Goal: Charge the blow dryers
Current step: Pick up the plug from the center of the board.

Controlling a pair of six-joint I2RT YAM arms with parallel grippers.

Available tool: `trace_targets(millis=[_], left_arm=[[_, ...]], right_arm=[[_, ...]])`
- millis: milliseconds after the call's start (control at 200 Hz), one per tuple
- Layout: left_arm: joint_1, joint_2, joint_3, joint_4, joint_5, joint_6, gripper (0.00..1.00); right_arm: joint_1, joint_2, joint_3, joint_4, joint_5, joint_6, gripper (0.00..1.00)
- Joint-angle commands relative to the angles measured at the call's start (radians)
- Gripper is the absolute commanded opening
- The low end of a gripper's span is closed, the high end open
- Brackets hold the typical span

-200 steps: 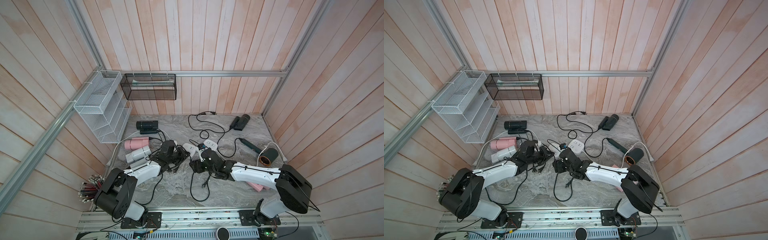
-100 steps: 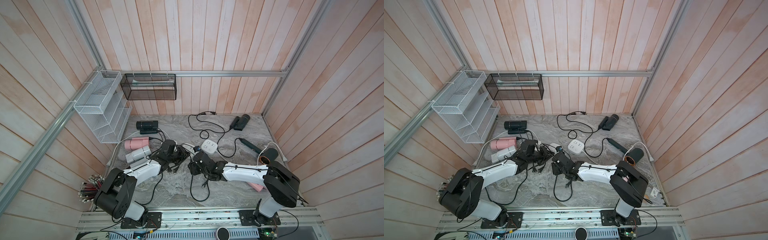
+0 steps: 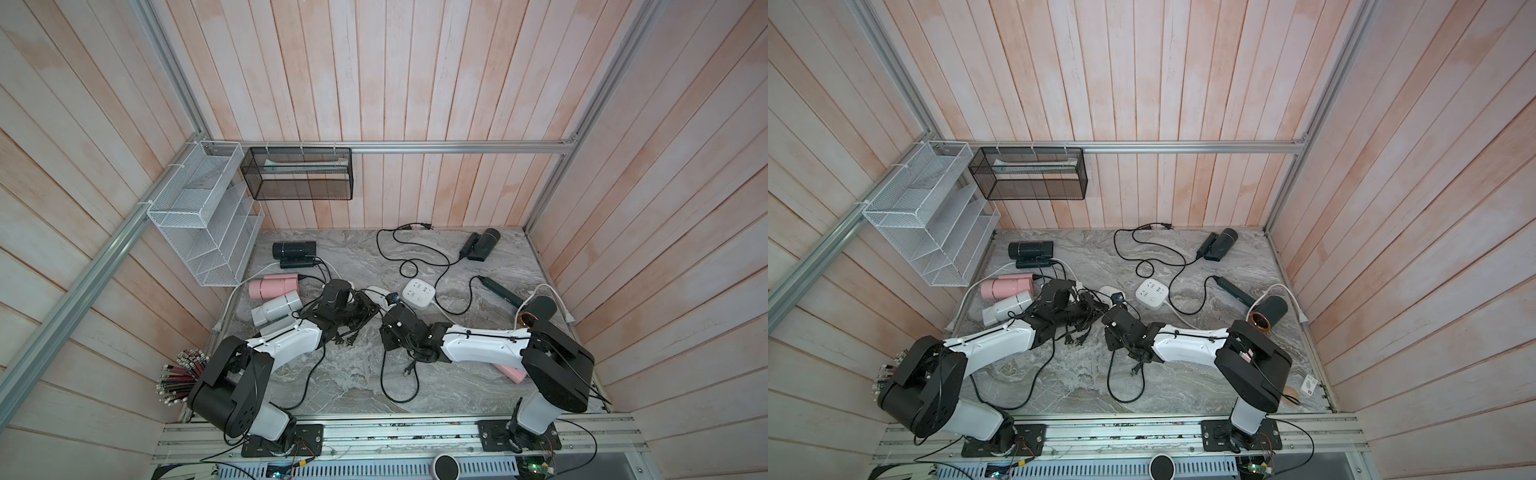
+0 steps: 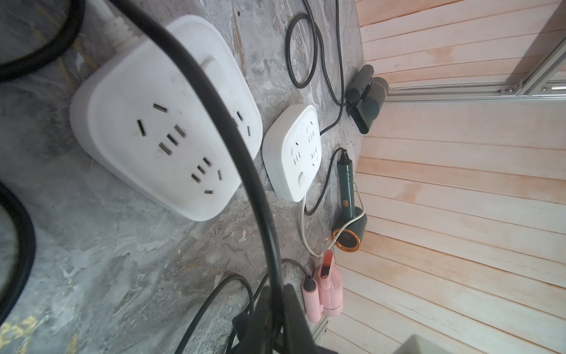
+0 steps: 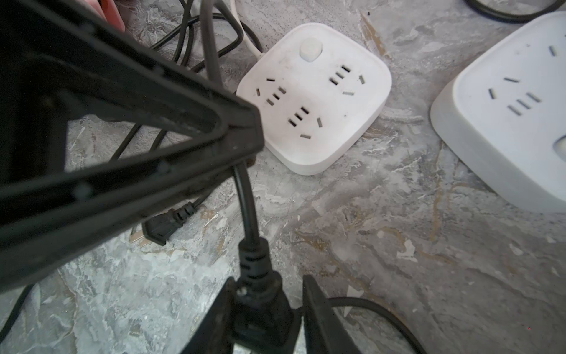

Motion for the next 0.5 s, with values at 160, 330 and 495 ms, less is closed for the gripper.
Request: trace_targets(millis=[160,330,495], left_arm=[[0.017,-0.038,0.002,0.016,0.079,0.087,0.31],[0.065,-0.135,-0.088,0.106,0.225,0.178,0.44],[0.084,-0.183,-0.151,0.159,0.338,0.249,0.48]], right_arm=[[0.003,-0.119,-0.078,0.074,-0.033,-0.116,0.32],[-0.031,-0.197,-0.134,0.115,-0.153,-0.184,0.31],[-0.062,-0.246,-0.175,0.155,-0.24,-0.233,0.28]])
